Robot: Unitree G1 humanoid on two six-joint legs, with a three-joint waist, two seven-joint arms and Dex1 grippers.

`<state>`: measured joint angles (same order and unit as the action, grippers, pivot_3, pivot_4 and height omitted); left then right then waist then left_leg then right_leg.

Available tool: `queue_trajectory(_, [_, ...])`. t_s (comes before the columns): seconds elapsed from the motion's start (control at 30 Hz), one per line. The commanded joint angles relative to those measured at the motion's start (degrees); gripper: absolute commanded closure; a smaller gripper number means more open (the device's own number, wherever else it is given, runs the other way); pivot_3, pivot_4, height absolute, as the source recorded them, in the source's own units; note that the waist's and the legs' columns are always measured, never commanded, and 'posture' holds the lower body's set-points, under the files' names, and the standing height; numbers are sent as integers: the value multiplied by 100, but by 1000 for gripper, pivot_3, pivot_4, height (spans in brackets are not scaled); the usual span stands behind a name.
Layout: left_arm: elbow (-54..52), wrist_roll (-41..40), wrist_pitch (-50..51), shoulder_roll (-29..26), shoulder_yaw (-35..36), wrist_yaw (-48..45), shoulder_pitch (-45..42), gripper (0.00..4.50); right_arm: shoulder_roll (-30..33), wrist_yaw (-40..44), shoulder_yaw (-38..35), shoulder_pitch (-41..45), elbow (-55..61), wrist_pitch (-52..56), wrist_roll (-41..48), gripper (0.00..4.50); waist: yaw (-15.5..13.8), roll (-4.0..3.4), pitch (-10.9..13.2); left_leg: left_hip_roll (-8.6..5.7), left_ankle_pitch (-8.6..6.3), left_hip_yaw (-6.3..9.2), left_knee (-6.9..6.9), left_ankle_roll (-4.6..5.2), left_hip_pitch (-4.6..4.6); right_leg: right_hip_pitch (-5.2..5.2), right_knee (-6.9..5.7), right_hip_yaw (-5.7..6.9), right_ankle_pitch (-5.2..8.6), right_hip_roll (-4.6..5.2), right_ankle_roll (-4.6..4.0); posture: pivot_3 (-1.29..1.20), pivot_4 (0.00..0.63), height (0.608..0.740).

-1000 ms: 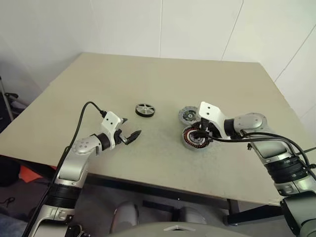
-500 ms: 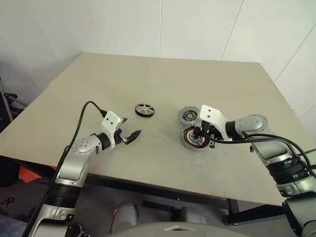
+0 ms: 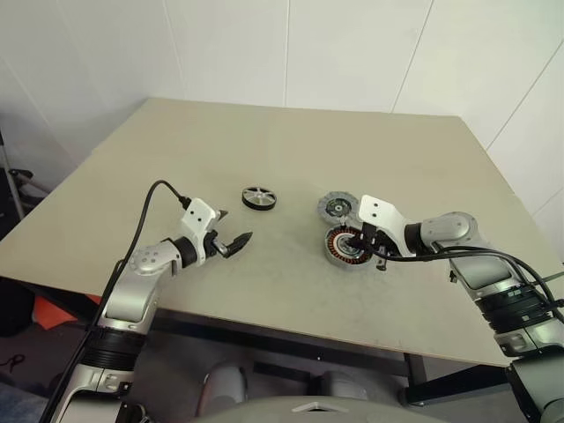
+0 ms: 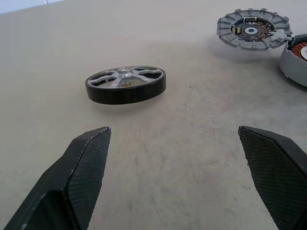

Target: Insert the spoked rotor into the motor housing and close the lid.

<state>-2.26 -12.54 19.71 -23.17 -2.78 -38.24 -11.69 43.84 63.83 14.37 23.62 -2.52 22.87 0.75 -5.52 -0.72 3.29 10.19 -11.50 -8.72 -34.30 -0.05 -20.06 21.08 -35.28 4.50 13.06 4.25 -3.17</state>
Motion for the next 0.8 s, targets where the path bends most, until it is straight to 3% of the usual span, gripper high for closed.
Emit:
queue_trajectory(0.03, [-44, -8, -141, -12, 49, 1, -131, 0, 105, 93, -196, 144, 377, 47, 173, 4470, -1, 0, 0, 1, 0, 0, 2, 0, -3, 3, 0, 0, 0, 0, -1, 0, 0, 740])
queue_trajectory(0.3, [-79, -6, -139, -11, 47, 12, -81, 0, 132, 69, -196, 138, 478, 70, 185, 4470, -1, 0, 0, -1, -3, 0, 12, 4, -16, 15, 8, 0, 0, 0, -2, 0, 0, 740])
queue_trajectory(0.8, [-93, -2, -105, 2, 12, 3, -97, 0, -113, -168, -18, 171, -464, -169, -25, 4470, 7, 0, 0, -2, -1, -1, 11, 2, 7, -5, 10, 0, 2, 0, 1, 0, 0, 740])
